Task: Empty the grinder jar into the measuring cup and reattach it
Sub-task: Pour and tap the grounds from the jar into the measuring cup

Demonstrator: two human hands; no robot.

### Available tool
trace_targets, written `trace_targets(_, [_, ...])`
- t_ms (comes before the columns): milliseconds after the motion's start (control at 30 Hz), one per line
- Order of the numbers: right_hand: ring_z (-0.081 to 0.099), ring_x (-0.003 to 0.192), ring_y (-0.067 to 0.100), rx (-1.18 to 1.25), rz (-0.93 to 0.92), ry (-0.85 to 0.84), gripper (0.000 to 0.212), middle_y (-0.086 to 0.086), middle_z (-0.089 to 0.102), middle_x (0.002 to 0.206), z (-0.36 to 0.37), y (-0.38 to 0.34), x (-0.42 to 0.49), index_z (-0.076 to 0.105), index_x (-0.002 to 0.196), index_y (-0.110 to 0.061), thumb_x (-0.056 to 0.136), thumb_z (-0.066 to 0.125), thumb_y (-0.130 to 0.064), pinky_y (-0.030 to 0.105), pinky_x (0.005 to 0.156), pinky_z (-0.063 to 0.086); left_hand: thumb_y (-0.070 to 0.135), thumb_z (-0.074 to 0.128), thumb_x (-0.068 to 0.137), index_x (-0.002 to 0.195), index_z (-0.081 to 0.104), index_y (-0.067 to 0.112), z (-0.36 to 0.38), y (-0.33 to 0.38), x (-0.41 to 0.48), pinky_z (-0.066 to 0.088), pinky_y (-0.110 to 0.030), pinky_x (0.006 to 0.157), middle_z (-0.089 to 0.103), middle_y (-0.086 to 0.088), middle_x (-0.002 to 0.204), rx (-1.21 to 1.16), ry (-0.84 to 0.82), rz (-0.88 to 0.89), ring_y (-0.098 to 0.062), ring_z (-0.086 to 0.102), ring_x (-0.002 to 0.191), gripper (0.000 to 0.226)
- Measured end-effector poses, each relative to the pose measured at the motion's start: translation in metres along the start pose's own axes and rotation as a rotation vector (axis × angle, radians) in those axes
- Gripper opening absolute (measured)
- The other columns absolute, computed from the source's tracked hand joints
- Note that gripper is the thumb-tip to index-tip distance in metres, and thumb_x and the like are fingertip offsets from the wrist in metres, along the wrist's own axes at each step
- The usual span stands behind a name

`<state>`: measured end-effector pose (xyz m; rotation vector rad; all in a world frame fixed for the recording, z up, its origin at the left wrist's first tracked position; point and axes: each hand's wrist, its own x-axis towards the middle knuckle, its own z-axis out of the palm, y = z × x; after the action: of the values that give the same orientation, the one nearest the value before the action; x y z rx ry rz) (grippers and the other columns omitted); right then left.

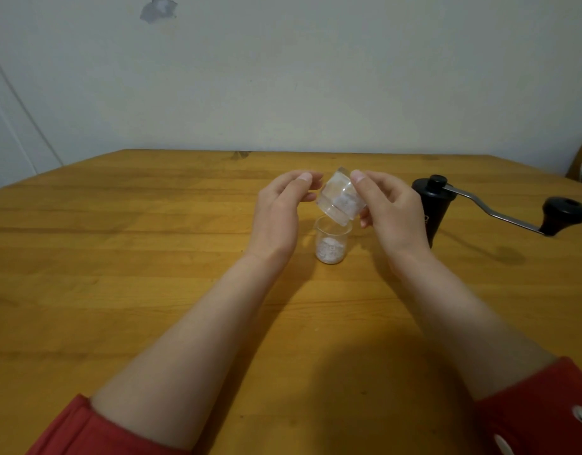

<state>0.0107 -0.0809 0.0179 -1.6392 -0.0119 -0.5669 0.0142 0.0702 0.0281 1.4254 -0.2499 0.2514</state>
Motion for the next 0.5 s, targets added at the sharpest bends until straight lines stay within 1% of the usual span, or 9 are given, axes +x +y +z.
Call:
trace_targets(100, [0.06, 0.068, -0.003, -0.016, -0.025, -0.017, 0.032, -0.006, 0.071, 0.091, 0.0001, 0.002, 0.0004, 0.068, 0.113, -0.018, 0.09, 0.066, -0.04, 0.015, 0.058, 0.046, 0.014, 0.047, 0.098, 0.108, 0.071, 0.002, 0.001, -0.0002, -0.0007, 0.045, -0.007, 0.07, 0.072, -0.011, 0.108, 0.017, -0.013, -0.015, -0.013, 0.064, 0.091, 0.029])
trace_targets(167, [0.06, 0.071, -0.002, -0.018, -0.041, -0.026, 0.03, -0.006, 0.07, 0.094, 0.0002, 0.003, 0.0002, 0.068, 0.112, -0.02, 0.09, 0.066, -0.039, 0.015, 0.062, 0.047, 0.014, 0.047, 0.098, 0.108, 0.071, 0.001, 0.0014, 0.0006, -0.0013, 0.046, -0.007, 0.071, 0.072, -0.011, 0.108, 0.016, -0.015, -0.011, -0.011, 0.064, 0.089, 0.029])
trace_targets(333, [0.06, 0.07, -0.004, -0.003, -0.054, -0.022, 0.028, -0.006, 0.07, 0.092, -0.0007, 0.0062, 0.0013, 0.068, 0.114, -0.017, 0.092, 0.064, -0.033, 0.012, 0.061, 0.046, 0.012, 0.047, 0.098, 0.109, 0.07, 0.0, 0.0023, 0.0022, -0.0021, 0.046, -0.007, 0.071, 0.072, -0.012, 0.107, 0.002, -0.012, -0.006, -0.011, 0.064, 0.089, 0.029])
trace_targets(500, [0.061, 0.073, -0.003, 0.01, -0.055, -0.041, 0.033, -0.001, 0.07, 0.099, -0.001, 0.0086, 0.001, 0.068, 0.118, -0.014, 0.092, 0.062, -0.034, 0.012, 0.062, 0.046, 0.014, 0.048, 0.097, 0.106, 0.071, 0.005, 0.0014, 0.0017, -0.0023, 0.047, -0.009, 0.072, 0.072, -0.012, 0.107, 0.004, -0.014, -0.002, -0.011, 0.065, 0.088, 0.026])
